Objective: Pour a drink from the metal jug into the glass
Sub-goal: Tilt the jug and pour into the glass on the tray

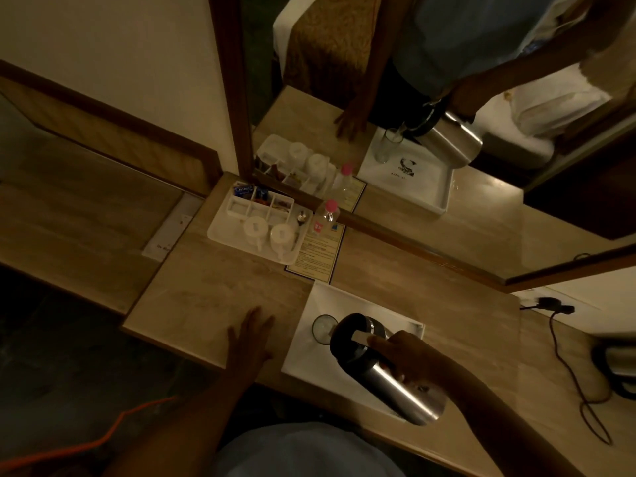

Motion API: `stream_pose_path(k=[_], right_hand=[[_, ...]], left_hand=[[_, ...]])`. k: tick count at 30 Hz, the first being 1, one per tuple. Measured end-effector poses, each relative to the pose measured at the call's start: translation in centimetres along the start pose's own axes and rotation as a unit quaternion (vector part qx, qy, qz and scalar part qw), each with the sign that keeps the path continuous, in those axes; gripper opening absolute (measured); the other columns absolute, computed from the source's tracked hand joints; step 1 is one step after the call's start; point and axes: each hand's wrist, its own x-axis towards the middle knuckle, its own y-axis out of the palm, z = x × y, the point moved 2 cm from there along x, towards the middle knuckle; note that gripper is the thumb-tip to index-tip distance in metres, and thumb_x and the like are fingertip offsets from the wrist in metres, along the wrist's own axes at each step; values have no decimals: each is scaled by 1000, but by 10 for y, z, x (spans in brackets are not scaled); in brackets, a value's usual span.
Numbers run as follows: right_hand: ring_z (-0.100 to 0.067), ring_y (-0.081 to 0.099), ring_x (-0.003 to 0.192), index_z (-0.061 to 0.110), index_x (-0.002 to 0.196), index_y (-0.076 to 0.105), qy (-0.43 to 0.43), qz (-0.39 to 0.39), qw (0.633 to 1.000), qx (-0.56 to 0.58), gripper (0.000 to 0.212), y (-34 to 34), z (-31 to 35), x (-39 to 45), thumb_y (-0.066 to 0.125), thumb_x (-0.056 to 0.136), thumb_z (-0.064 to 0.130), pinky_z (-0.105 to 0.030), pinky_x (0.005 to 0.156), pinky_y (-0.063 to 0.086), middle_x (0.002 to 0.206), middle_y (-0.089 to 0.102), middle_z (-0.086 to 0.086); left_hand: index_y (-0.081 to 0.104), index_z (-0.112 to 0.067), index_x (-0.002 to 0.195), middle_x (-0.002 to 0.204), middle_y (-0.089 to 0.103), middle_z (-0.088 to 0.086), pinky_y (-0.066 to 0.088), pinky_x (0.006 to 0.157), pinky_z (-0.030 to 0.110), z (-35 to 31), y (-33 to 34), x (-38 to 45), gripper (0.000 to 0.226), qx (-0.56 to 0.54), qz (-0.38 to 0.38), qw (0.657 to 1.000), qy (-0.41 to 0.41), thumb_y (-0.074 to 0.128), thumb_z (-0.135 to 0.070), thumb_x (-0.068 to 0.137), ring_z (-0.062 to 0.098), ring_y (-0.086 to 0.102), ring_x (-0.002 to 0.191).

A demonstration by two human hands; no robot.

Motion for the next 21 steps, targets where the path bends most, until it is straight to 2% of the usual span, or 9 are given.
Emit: stream_pose_path(k=[11,18,21], right_hand=[[-9,53,39,16,70,69,-3,4,1000,-21,59,-3,0,5,48,89,67,-21,43,46,44,60,5],[-13,54,44,17,64,68,-15,-9,1000,-24,97,-6,8,-5,43,33,105,-23,44,46,45,60,3],[-11,52,38,17,63,67,-18,-12,999,-30,95,-7,12,-10,43,34,104,-21,41,45,43,59,3]], left_hand=[[3,-36,168,176,-15,5,15,131,61,1,0,-1,90,-2,-3,1000,0,62,-43,101,24,-9,166],[3,-36,168,176,-15,4,15,131,62,2,2,-1,89,-2,-8,1000,3,62,-45,101,24,-9,166],[3,-36,168,176,-15,5,15,131,62,2,1,-1,90,3,-8,1000,2,62,-46,101,24,-9,166]])
